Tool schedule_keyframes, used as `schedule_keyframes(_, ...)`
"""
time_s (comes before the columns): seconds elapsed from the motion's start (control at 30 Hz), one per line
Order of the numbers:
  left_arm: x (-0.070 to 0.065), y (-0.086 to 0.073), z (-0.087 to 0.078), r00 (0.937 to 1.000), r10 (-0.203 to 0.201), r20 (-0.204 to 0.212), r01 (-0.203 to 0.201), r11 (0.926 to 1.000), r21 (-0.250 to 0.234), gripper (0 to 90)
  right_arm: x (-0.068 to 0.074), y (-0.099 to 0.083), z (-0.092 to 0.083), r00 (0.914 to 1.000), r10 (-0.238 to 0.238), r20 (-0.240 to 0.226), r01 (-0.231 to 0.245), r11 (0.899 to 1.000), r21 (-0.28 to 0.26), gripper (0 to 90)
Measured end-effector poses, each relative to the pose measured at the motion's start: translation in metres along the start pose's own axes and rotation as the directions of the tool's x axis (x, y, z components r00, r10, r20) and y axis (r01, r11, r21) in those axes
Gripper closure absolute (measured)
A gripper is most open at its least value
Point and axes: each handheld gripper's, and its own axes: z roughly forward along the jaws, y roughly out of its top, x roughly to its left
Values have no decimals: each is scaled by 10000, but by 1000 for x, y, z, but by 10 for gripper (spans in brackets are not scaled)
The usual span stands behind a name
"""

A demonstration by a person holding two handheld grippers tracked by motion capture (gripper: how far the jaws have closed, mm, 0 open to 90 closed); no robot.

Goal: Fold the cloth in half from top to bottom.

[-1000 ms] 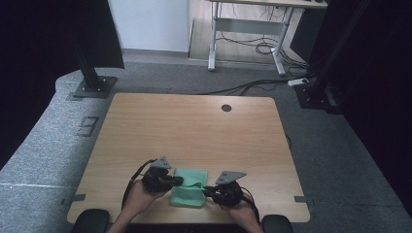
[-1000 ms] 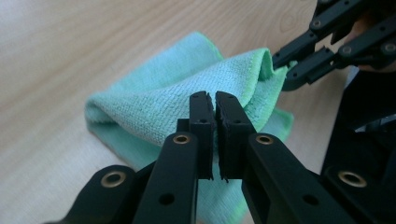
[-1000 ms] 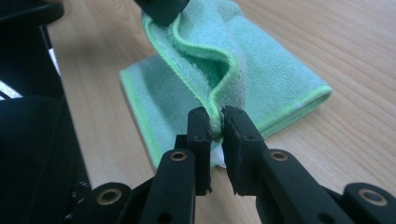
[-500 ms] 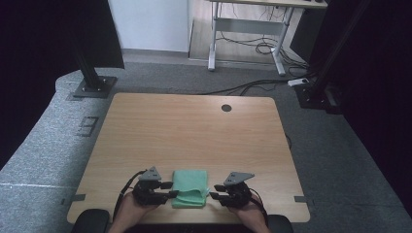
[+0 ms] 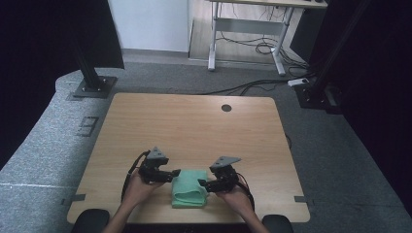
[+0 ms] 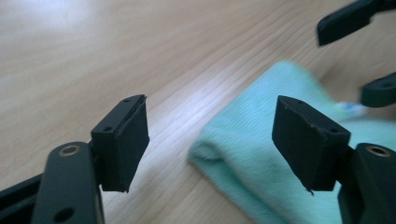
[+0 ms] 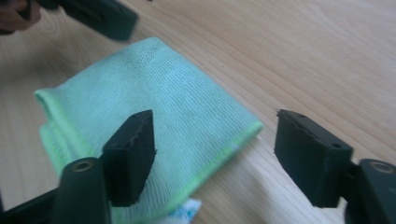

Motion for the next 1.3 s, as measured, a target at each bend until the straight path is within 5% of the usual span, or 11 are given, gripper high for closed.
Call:
schedule_keyframes(0.27, -3, -27, 2, 9994, -333, 34, 332, 9991, 249, 246, 11, -23, 5, 9998, -70, 176, 58, 9977, 672, 200)
schedule_keyframes(0.5, -8, -34, 3, 9996, -277, -34, 278, 9991, 324, 239, 16, -33, 7, 9987, -347, 362, 312, 9950, 944, 193)
schedule_keyframes(0.7, -26, -41, -4, 9997, 213, 154, -220, 9987, 452, 210, 18, -34, 9, 9975, -440, 554, 385, 9944, 981, 185)
schedule_keyframes(0.8, -30, -48, -1, 9987, 500, -139, -490, 9968, 629, 199, 17, -35, 10, 9968, -456, 657, 389, 9942, 1006, 162)
schedule_keyframes(0.97, -32, -43, 5, 9904, 1195, -691, -1138, 9901, 816, 139, 14, -35, 11, 9959, -495, 763, 415, 9938, 1029, 141)
schedule_keyframes(1.3, -7, -19, 30, 9893, 941, -1112, -894, 9949, 462, 99, -15, -21, 22, 9896, -213, 1421, 98, 9966, 814, 147)
